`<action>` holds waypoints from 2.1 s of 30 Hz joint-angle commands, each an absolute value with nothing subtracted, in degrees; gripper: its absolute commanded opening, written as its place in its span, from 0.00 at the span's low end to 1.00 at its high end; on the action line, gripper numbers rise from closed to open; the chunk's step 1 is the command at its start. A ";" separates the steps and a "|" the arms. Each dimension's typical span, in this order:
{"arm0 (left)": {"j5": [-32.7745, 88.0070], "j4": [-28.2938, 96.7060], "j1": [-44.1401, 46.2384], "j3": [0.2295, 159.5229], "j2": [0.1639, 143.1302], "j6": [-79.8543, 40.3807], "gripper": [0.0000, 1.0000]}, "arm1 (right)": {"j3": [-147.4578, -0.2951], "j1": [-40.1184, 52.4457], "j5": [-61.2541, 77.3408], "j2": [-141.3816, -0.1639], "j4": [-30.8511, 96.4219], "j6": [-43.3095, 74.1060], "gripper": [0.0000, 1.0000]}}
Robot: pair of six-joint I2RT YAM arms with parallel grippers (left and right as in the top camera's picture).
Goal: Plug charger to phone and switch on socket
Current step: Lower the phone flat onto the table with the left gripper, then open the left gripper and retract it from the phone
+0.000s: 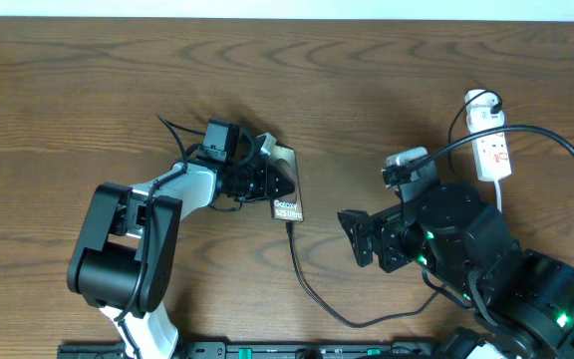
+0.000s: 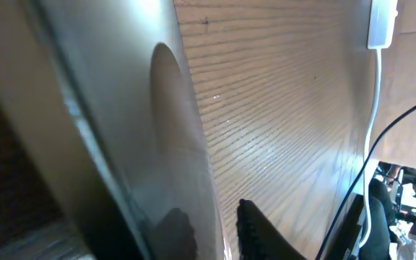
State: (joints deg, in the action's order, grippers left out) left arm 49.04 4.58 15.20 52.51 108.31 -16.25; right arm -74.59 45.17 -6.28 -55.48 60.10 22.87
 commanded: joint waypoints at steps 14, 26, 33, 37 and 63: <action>49.50 4.32 15.03 53.76 107.50 -10.11 0.43 | -75.64 44.99 -6.98 -55.53 61.91 25.74 0.94; 42.48 5.96 15.03 53.74 107.50 -10.35 0.45 | -75.64 44.99 -7.22 -55.68 62.70 25.74 0.96; 39.35 7.44 15.03 53.71 107.50 -10.33 0.45 | -75.64 44.99 -7.16 -57.23 63.09 26.35 0.96; 39.31 7.44 15.03 53.71 107.50 -10.33 0.46 | -75.64 44.99 -7.16 -58.72 63.18 26.35 0.96; 32.69 7.46 15.03 53.71 107.50 -10.33 0.63 | -75.64 44.99 -7.20 -61.52 63.96 26.35 0.99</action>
State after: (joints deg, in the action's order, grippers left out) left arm 38.59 6.59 15.22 54.11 106.65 -11.44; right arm -74.59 45.17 -6.28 -61.49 63.75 25.52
